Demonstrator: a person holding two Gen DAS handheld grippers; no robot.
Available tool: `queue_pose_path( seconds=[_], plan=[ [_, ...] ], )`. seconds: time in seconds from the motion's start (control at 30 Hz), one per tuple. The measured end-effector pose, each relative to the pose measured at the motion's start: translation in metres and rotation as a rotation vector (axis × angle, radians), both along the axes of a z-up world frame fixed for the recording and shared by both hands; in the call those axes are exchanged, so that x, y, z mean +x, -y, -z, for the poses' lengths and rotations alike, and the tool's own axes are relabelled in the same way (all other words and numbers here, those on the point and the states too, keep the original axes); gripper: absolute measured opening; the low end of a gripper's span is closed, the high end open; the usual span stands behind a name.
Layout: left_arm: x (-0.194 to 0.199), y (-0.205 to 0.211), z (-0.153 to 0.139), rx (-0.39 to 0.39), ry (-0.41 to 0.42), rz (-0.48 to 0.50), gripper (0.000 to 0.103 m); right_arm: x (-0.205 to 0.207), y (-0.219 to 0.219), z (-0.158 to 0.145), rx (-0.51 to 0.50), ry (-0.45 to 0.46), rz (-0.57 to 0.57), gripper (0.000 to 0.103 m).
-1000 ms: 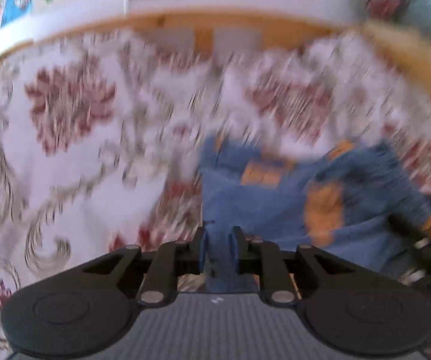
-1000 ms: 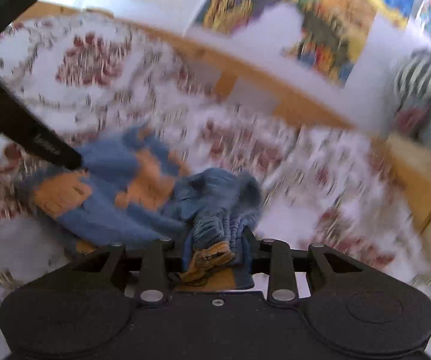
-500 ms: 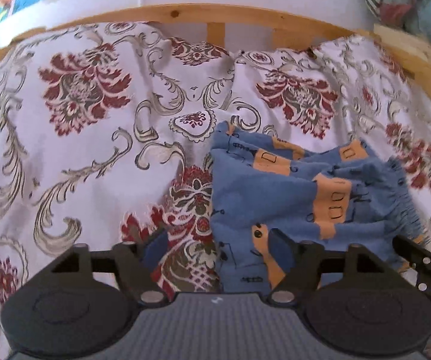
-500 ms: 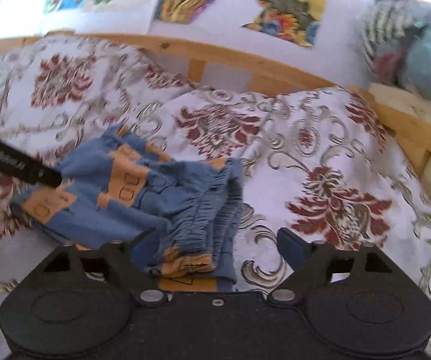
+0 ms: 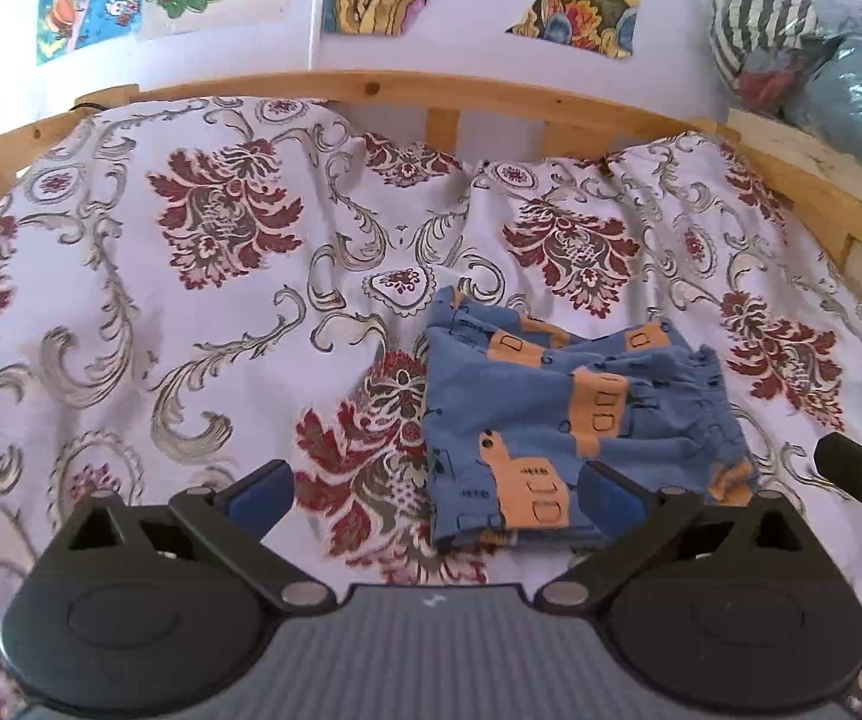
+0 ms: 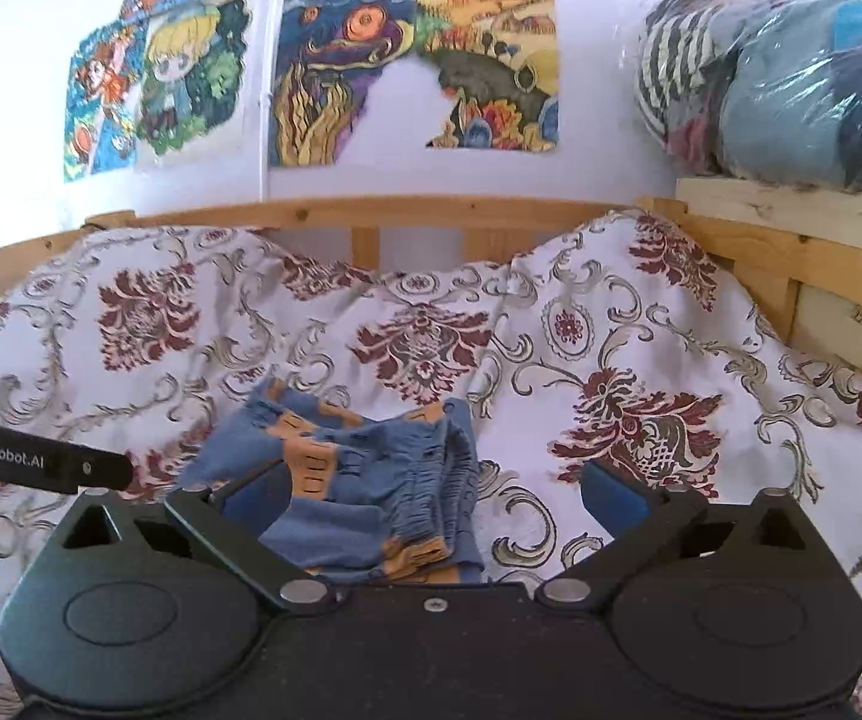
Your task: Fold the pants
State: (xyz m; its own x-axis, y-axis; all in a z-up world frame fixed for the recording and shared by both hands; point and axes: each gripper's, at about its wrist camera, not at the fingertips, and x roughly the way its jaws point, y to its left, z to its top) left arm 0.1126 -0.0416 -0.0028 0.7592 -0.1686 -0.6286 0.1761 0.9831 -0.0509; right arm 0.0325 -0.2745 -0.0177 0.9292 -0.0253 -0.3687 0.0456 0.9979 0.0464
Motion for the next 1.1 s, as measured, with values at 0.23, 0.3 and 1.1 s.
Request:
queue_pose_path(
  seconds=[0.23,0.3,1.1],
  plan=[
    [-0.041,-0.008,-0.008,-0.007,0.001,-0.011,0.103,-0.035,-0.012,-0.008,0.041,0.023,-0.003,0.102],
    [-0.050,-0.010,-0.010,-0.004,0.002,-0.011,0.103,-0.043,-0.015,-0.010,0.038,0.030,-0.006,0.102],
    [-0.096,-0.013,-0.009,0.119,0.035,-0.031,0.103,-0.088,-0.035,-0.010,0.012,0.030,-0.019,0.102]
  ],
)
